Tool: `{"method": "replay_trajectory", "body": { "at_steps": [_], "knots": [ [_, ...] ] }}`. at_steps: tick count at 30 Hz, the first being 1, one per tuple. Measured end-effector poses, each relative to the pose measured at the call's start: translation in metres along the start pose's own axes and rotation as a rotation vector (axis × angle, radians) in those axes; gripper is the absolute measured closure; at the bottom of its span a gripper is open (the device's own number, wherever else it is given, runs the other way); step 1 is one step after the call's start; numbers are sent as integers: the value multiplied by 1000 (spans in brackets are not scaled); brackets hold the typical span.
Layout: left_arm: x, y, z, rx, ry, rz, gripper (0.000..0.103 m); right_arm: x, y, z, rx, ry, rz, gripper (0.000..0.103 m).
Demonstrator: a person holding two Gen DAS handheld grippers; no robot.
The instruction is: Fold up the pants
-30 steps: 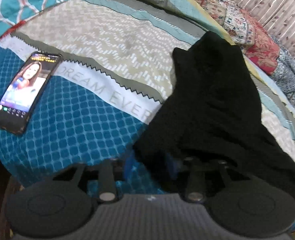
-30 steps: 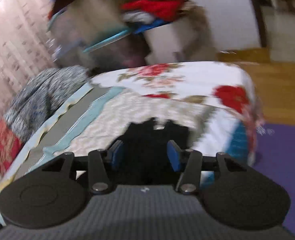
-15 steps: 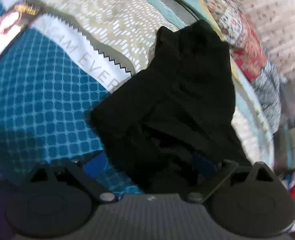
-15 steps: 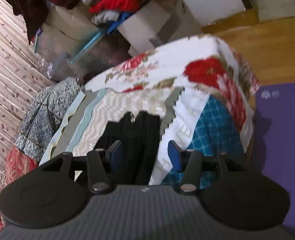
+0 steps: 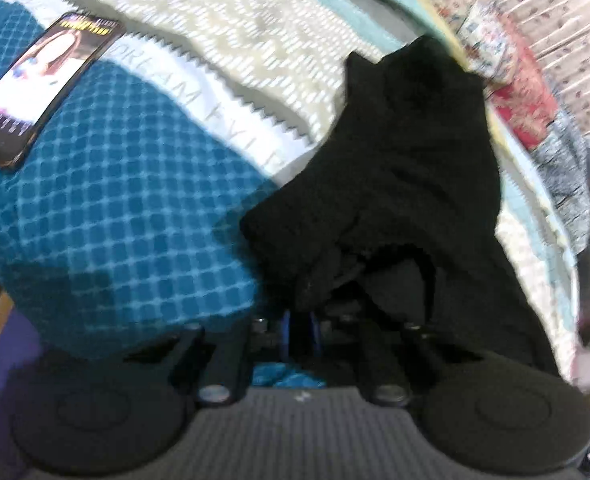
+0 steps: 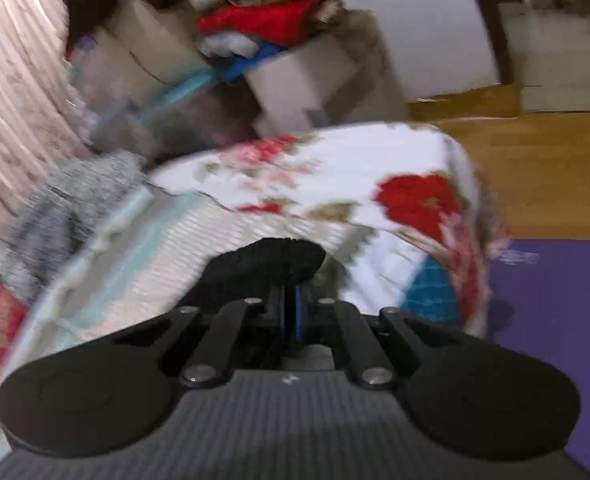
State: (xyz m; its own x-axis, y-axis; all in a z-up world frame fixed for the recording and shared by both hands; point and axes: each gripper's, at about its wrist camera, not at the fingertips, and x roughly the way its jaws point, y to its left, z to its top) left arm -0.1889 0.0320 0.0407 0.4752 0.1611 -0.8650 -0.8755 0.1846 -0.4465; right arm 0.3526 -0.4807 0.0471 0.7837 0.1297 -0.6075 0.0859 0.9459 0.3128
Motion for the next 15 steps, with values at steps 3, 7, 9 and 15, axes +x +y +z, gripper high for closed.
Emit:
{"method": "replay_trajectory", "body": {
  "at_steps": [3, 7, 9, 15],
  "knots": [
    [-1, 0, -5, 31, 16, 6, 75, 10, -3, -7, -4, 69, -72, 64],
    [-44, 7, 0, 60, -95, -89, 52, -29, -13, -1, 128, -69, -68, 44],
    [-65, 7, 10, 51, -178, -147, 52, -44, -6, 7, 138, -111, -14, 45],
    [-53, -27, 63, 155, -282, -108, 38, -38, 89, 8, -10, 75, 369, 44]
  ]
}}
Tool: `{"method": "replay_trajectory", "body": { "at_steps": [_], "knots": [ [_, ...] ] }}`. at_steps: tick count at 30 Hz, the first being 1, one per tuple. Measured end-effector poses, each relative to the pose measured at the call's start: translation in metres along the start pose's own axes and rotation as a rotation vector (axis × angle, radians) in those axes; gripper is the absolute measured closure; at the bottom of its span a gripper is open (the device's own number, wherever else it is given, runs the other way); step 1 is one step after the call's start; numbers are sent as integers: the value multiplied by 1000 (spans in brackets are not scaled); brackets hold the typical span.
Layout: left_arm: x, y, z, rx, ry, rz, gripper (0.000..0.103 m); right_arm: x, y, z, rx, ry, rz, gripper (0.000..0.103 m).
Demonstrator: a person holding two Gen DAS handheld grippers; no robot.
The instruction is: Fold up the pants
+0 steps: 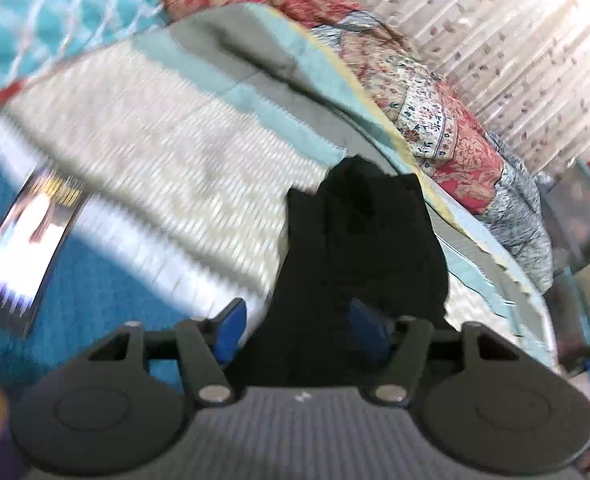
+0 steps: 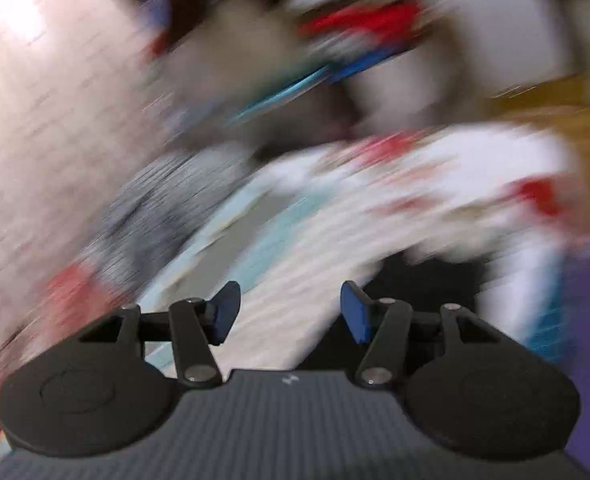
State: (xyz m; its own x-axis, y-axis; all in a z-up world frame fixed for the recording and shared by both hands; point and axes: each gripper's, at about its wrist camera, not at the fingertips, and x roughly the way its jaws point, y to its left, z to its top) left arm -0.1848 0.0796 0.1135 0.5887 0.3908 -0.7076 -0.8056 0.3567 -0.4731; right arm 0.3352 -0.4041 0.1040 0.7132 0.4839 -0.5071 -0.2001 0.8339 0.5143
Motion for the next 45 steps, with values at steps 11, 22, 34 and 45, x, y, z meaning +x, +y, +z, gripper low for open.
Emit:
{"method": "replay_trajectory", "body": {
  "at_steps": [11, 22, 34, 45],
  "knots": [
    [163, -69, 16, 168, 52, 97, 19, 158, 228, -128, -336, 590, 420, 44],
    [170, -24, 29, -48, -18, 22, 17, 243, 384, -272, -845, 760, 512, 20],
    [128, -39, 14, 46, -96, 60, 84, 154, 258, -75, -362, 281, 541, 96],
    [115, -43, 19, 109, -102, 47, 13, 88, 68, -23, -289, 191, 52, 32]
  ]
}}
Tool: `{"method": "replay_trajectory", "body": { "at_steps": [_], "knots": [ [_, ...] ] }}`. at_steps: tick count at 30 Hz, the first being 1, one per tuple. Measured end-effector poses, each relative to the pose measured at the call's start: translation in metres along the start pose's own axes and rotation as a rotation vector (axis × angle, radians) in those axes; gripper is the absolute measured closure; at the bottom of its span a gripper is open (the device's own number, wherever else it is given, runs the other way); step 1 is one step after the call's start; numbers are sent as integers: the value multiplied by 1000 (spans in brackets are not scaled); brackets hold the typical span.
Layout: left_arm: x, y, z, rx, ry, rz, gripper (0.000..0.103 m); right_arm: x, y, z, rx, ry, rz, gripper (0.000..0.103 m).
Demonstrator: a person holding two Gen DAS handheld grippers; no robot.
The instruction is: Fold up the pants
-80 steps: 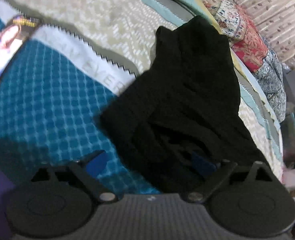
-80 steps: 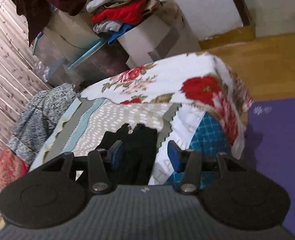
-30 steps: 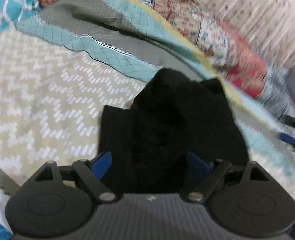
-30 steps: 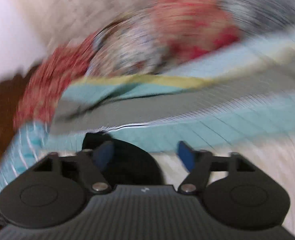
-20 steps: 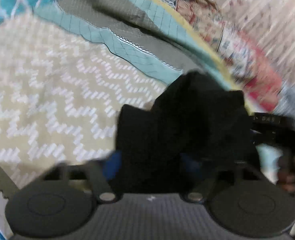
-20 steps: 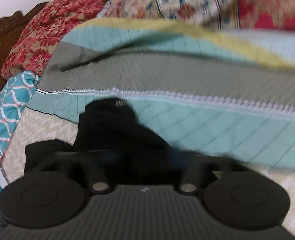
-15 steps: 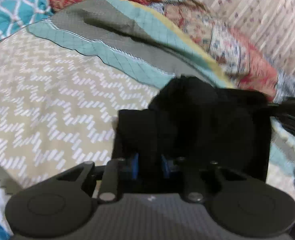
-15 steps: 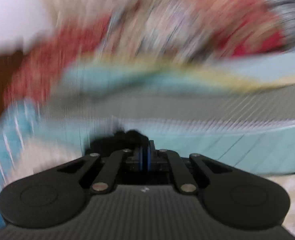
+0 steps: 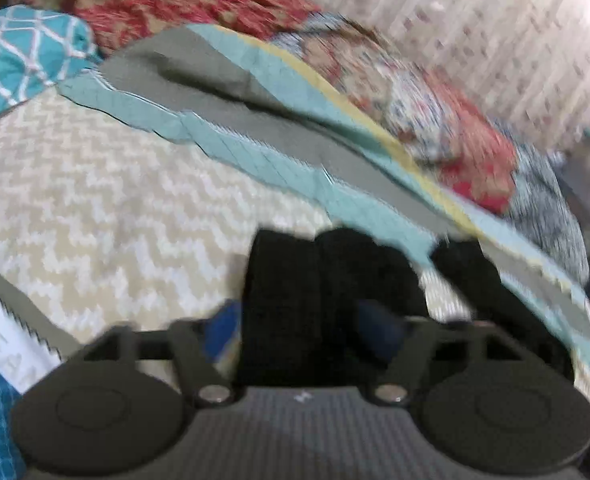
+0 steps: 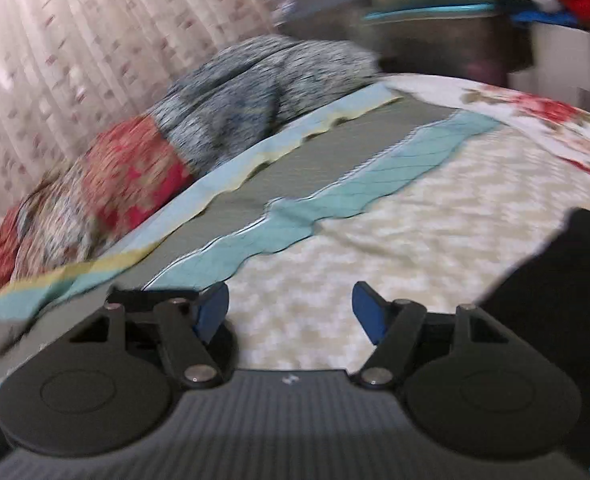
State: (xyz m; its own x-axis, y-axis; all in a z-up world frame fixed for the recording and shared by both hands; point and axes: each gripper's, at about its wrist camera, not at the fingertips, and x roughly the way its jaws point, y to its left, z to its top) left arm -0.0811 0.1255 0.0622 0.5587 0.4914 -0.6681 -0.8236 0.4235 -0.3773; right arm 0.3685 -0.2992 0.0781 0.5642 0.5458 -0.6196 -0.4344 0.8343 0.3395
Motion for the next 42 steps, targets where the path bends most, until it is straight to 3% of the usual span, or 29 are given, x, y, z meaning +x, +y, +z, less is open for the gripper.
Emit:
{"method": "replay_trajectory", "body": {
  "at_steps": [3, 7, 9, 11, 14, 16, 17, 18, 19, 20, 22, 25, 28, 30, 32, 35, 37, 39, 42],
  "knots": [
    [9, 6, 22, -30, -28, -23, 8, 20, 31, 18, -79, 10, 66, 32],
    [16, -6, 42, -6, -89, 0, 8, 81, 130, 21, -338, 92, 271, 33],
    [25, -25, 43, 84, -97, 1, 8, 114, 180, 4, -461, 154, 318, 31],
    [38, -50, 37, 216, -87, -4, 7, 158, 235, -21, -604, 272, 366, 31],
    [70, -83, 26, 389, -28, 21, 2, 224, 286, -56, -691, 399, 315, 31],
    [100, -99, 17, 457, 46, 95, 5, 266, 302, -74, -666, 499, 279, 31],
    [114, -103, 12, 470, 80, 133, 19, 277, 305, -83, -662, 519, 256, 34],
    [127, -105, 9, 477, 119, 150, 53, 285, 308, -91, -681, 509, 237, 57],
    [136, -104, 6, 482, 156, 134, 77, 285, 307, -95, -711, 468, 231, 80],
    [142, -102, 6, 465, 193, 105, 94, 284, 306, -92, -719, 434, 234, 94],
    [138, -99, 14, 398, 163, 94, 95, 277, 288, -60, -586, 354, 223, 94],
    [112, -86, 41, 231, 27, 29, 95, 242, 238, 13, -366, 159, 214, 95],
    [92, -68, 62, 29, -93, -53, 95, 196, 164, 99, -81, -66, 199, 95],
    [87, -61, 72, -51, -142, -62, 95, 162, 112, 131, 98, -189, 194, 95],
    [91, -56, 71, -80, -135, -63, 95, 137, 56, 147, 250, -269, 165, 95],
    [108, -50, 59, -102, -74, -44, 95, 127, -10, 145, 382, -279, 55, 95],
    [118, -46, 50, -112, -38, -30, 95, 129, -52, 125, 490, -252, -18, 95],
    [123, -42, 42, -126, -8, -30, 95, 139, -89, 99, 646, -170, -69, 95],
    [118, -43, 41, -136, -1, -44, 95, 155, -115, 66, 793, -72, -85, 95]
  ]
}}
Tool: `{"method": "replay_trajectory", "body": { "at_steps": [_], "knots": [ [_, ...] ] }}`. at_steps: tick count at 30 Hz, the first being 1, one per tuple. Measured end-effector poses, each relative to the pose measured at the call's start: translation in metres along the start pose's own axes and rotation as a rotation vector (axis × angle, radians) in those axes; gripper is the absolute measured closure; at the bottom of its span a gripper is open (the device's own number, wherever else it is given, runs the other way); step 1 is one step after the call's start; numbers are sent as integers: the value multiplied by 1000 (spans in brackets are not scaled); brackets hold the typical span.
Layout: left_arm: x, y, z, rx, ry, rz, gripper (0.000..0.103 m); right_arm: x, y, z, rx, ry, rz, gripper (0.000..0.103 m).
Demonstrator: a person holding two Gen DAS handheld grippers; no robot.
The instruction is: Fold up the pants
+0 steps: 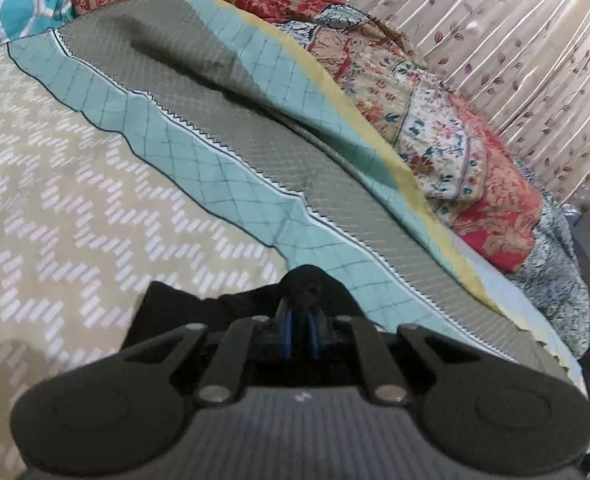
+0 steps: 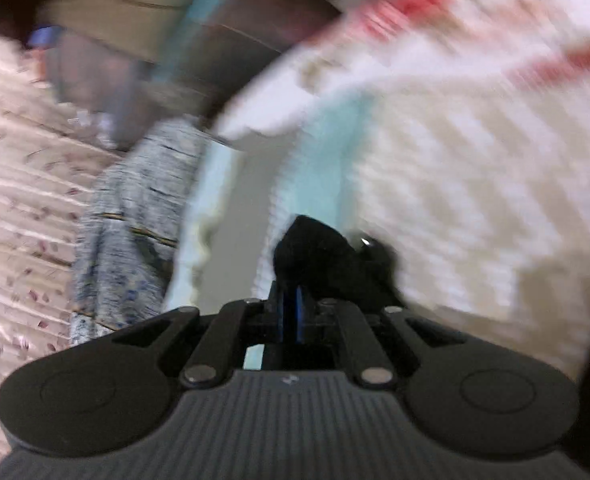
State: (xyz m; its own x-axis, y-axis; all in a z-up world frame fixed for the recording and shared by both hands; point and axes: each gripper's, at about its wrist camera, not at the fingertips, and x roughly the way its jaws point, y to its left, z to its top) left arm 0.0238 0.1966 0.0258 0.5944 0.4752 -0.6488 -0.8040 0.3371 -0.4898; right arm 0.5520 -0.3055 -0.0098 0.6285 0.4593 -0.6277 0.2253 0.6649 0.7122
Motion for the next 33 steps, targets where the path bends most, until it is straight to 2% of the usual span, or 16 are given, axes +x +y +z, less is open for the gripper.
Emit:
{"method": "replay_trajectory", "body": {
  "at_steps": [2, 4, 8, 11, 14, 18, 22, 25, 26, 27, 28, 29, 30, 31, 32, 33],
  "knots": [
    [-14, -6, 4, 11, -19, -26, 95, 3, -2, -3, 33, 18, 22, 95],
    [-34, -13, 9, 24, -39, -62, 95, 0, 11, -2, 30, 27, 64, 95],
    [-79, -20, 16, 26, -54, -154, 95, -38, 31, 19, 9, 42, 189, 95],
    [-117, -14, 10, 27, -70, -198, 95, -89, 32, 32, -55, 48, 251, 95],
    [-158, 4, -11, 27, -79, -231, 95, -134, 7, 40, -93, 52, 300, 95],
    [-195, 33, -50, 25, -37, -222, 95, -183, -59, 52, -95, 56, 296, 95],
    [-214, 64, -92, -10, 41, -196, 95, -212, -121, 55, -106, 44, 223, 94],
    [-215, 80, -116, -36, 98, -157, 95, -219, -158, 45, -75, 65, 163, 88],
    [-215, 84, -122, -42, 112, -140, 91, -222, -168, 43, -47, 69, 146, 83],
    [-214, 86, -126, -52, 124, -122, 88, -220, -179, 41, -2, 72, 134, 71],
    [-215, 87, -128, -56, 130, -113, 84, -222, -187, 41, 39, 74, 128, 64],
    [-218, 87, -128, -51, 127, -106, 75, -223, -196, 39, 90, 66, 136, 55],
    [-222, 86, -127, -38, 113, -99, 63, -226, -200, 39, 129, 49, 160, 51],
    [-228, 84, -125, -21, 90, -89, 56, -230, -201, 37, 149, 24, 173, 51],
    [-234, 83, -124, -5, 71, -74, 44, -237, -200, 35, 143, -16, 163, 51],
    [-240, 83, -122, 5, 47, -58, 39, -246, -197, 33, 122, -78, 122, 51]
  ]
}}
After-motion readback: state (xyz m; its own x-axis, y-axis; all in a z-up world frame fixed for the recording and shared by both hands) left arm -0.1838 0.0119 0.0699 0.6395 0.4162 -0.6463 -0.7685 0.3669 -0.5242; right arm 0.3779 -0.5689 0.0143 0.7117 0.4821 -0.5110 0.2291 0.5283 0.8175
